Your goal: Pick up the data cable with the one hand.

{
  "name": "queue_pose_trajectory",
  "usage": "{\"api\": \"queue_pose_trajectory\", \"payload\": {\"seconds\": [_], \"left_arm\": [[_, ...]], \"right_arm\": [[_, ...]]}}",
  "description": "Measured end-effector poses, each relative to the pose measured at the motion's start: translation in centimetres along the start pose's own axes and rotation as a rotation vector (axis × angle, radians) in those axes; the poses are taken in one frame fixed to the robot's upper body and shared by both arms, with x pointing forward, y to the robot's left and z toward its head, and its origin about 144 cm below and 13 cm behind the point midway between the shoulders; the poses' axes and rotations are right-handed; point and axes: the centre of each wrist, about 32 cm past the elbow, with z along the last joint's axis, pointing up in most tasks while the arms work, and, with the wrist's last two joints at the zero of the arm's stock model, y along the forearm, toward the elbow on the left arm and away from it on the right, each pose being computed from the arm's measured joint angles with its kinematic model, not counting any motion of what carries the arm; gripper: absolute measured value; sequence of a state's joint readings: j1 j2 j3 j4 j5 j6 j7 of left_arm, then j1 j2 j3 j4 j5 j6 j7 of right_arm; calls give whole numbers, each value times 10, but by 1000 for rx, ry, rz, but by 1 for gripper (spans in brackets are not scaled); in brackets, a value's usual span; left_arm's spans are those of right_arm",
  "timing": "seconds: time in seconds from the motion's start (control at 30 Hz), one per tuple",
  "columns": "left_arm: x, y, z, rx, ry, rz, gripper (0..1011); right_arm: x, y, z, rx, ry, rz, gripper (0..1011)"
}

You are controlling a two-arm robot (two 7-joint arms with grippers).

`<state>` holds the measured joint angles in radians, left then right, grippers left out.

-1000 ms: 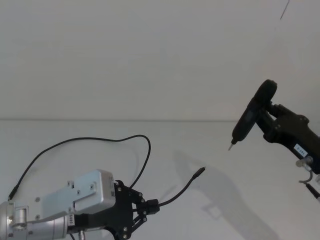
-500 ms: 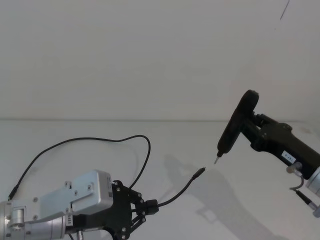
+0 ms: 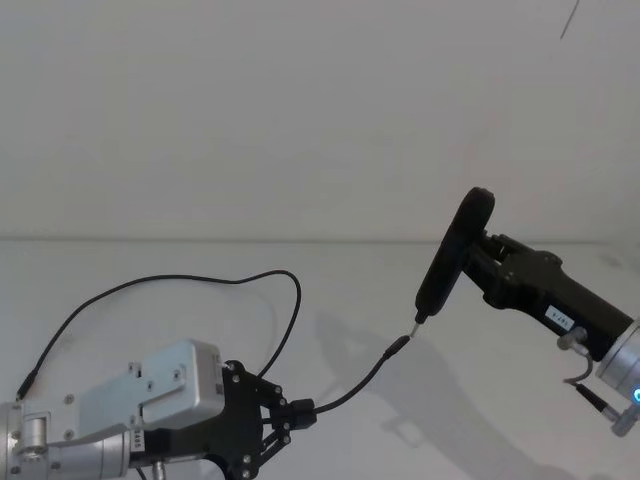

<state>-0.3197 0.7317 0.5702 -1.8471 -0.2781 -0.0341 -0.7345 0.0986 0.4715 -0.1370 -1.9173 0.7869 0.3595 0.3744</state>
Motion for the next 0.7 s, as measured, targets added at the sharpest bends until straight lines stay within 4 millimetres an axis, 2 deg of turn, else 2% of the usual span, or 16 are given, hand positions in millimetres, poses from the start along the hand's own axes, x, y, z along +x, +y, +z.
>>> {"api": "queue_pose_trajectory", "payload": {"seconds": [0.7], "left_arm": [[0, 0, 0, 0, -1, -1, 40]], "right_arm": [[8, 10, -6, -16, 13, 11, 283]]}}
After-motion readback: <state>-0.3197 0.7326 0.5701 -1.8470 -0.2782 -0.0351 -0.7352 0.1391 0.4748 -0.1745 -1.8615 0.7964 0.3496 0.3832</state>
